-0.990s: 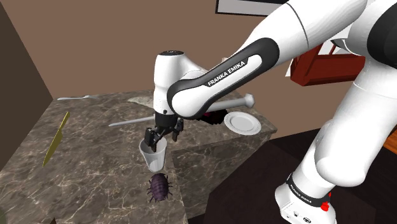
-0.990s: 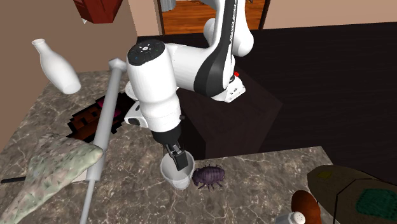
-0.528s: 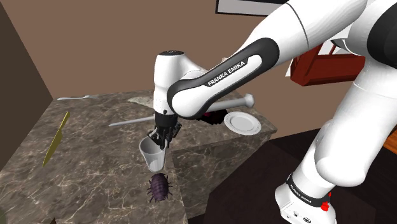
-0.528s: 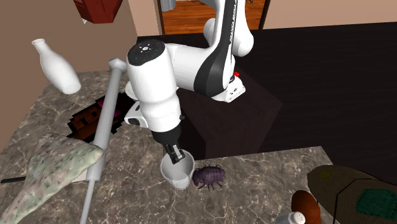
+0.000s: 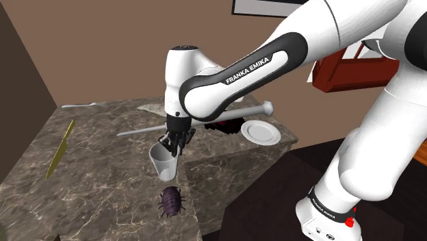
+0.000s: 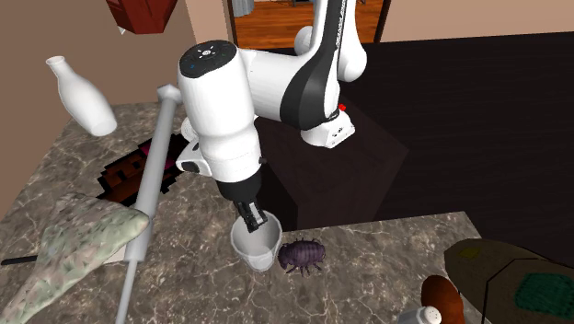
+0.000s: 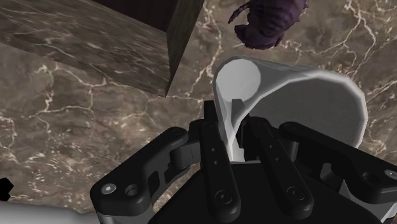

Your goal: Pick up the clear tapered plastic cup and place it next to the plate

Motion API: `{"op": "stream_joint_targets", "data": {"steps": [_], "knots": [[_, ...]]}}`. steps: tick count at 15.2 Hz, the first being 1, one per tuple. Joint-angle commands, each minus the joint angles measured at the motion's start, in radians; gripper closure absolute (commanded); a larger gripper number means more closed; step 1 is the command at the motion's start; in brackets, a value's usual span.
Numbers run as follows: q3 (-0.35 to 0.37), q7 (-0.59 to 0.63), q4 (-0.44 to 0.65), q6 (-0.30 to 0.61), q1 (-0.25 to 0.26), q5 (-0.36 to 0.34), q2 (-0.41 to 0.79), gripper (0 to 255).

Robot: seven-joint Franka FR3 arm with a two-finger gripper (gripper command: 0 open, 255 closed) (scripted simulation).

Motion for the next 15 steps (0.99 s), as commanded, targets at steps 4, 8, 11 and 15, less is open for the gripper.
{"op": "stream_joint_targets", "data": {"steps": [4,8,11,15], "knots": [[-0.002,-0.006,0.037,-0.067,-0.002,0.013,-0.032,255],[-0.005,-0.009,0.068,-0.120,-0.004,0.022,-0.057,255],[-0.007,-0.011,0.093,-0.161,-0.005,0.027,-0.073,255],[-0.011,-0.012,0.130,-0.214,-0.007,0.032,-0.091,255]]}}
